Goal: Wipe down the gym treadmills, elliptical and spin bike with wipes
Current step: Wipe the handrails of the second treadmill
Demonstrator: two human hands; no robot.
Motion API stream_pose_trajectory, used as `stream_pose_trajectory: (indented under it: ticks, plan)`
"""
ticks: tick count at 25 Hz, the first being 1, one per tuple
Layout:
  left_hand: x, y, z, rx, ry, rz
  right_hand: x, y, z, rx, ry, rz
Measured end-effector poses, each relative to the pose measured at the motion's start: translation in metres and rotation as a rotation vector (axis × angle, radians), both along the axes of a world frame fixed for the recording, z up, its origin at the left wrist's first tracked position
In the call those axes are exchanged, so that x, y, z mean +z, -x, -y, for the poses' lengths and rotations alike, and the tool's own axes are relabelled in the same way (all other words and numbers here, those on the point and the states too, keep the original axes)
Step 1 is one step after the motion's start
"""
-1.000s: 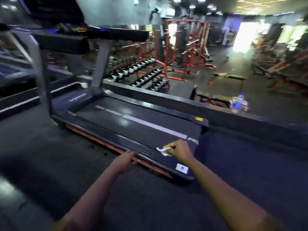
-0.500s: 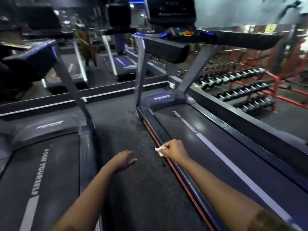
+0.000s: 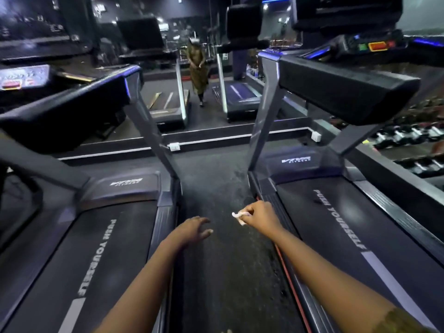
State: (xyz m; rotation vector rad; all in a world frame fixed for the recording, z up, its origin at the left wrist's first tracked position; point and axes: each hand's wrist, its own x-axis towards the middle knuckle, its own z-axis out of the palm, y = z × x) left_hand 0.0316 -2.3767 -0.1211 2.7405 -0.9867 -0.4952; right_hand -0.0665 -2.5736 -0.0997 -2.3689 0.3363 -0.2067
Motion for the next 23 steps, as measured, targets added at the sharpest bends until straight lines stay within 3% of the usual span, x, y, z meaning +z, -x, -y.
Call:
stream_pose_trajectory:
  ticks: [12, 23]
  plan:
    - [0.018, -0.271, 0.145, -0.299, 0.062, 0.06, 0.023, -0.216, 0.138, -0.301, -0.031, 0.109]
    - [0.086, -0.492, 0.279, -0.61, 0.478, 0.185, 0.068, -0.385, 0.215, -0.655, -0.153, 0.334]
